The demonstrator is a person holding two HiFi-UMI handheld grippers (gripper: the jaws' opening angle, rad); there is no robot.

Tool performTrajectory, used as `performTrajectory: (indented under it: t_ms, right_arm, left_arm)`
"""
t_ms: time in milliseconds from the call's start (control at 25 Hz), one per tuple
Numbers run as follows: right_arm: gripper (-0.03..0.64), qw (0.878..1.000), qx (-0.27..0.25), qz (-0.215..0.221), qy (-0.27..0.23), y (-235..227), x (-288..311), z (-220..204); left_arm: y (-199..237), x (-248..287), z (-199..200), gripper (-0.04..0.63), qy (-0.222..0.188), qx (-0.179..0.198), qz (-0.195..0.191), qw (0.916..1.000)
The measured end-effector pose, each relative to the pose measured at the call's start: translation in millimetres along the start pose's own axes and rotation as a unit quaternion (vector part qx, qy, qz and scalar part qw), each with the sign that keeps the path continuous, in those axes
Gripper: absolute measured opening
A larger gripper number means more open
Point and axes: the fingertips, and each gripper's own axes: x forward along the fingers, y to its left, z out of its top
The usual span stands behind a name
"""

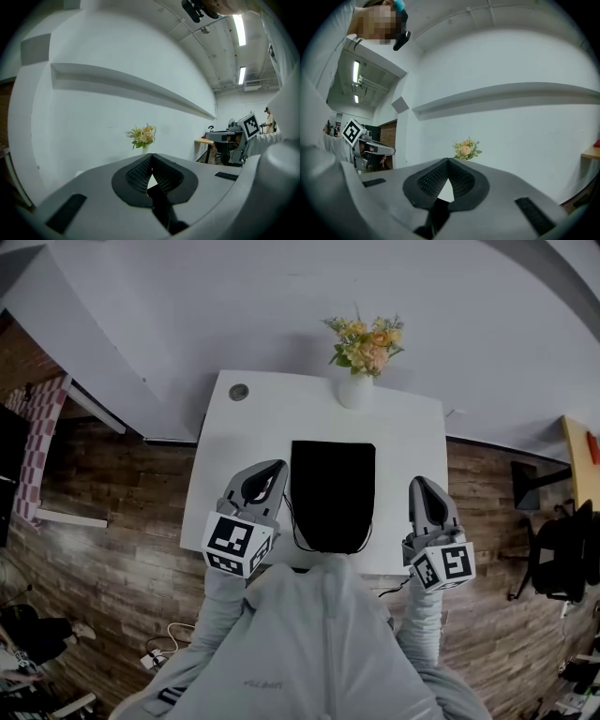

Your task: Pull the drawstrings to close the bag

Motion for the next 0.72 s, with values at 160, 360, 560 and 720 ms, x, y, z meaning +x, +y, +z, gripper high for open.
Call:
performTrajectory:
  t_ms: [160,360,560,720]
  right_arm:
    - [0.021,1.0,-0.001,-0.008,0.011,-4.7,0.2,-5.0]
    - [0.021,1.0,-0.004,-0.011,0.015,-6.6,1.0,-6.6]
    - [0.021,1.0,-0.002,-0.009,0.012,-5.2,4.1,-6.5]
    - [0.021,1.0,0.001,-0.007,0.01,-4.1,6.1,-5.6]
  left_arm:
    - [2.9,1.8,-2.6,0.025,0.005,0.0,0.002,1.0]
    - [4.2,4.2,-5.0,0.025,0.008,-0.002,0.003,1.0]
    - [5.2,6.1,-6.6,0.025,0.01,-0.004,0.003,0.9999]
    - [7.2,8.1,-6.1,0.025,0.01,-0.005,0.003,0.9999]
